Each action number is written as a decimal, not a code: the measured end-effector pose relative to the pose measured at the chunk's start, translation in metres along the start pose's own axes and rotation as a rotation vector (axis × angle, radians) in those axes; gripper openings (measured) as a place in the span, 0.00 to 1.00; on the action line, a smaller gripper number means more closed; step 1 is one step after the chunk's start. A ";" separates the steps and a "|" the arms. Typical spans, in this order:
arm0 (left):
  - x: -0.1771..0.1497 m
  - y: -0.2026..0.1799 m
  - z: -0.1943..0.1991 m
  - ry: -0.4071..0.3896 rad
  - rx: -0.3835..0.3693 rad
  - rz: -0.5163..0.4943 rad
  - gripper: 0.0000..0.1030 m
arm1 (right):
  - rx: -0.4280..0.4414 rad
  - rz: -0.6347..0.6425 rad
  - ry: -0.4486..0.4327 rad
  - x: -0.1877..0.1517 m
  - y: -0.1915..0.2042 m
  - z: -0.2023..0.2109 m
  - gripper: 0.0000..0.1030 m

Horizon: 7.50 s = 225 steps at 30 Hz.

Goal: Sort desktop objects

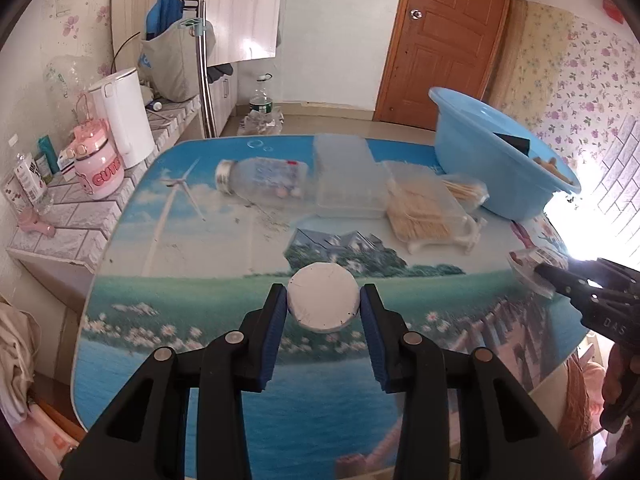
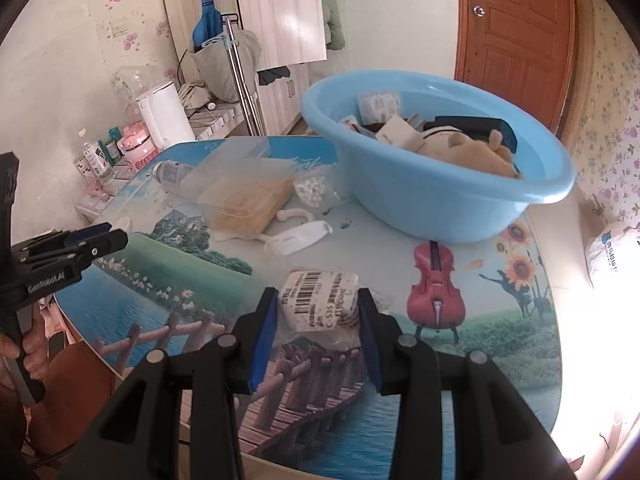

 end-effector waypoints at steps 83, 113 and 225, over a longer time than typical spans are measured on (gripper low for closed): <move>-0.029 0.000 -0.024 -0.041 0.014 -0.133 1.00 | -0.029 0.049 -0.013 -0.014 0.006 -0.019 0.66; -0.029 0.000 -0.024 -0.045 0.031 -0.120 1.00 | -0.006 0.005 -0.034 -0.010 -0.006 -0.004 0.35; 0.083 0.059 -0.107 0.027 -0.029 -0.086 0.96 | 0.102 0.238 0.074 0.038 0.024 -0.067 0.75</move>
Point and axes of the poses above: each gripper's, at about its wrist camera, not at the fingertips, and z roughly against the way its jaws point, y to its left, x to its top, the point moved 3 cm from there along -z, roughly the way its jaws point, and after that the axes turned 7 degrees about -y, right-handed, at the moved point
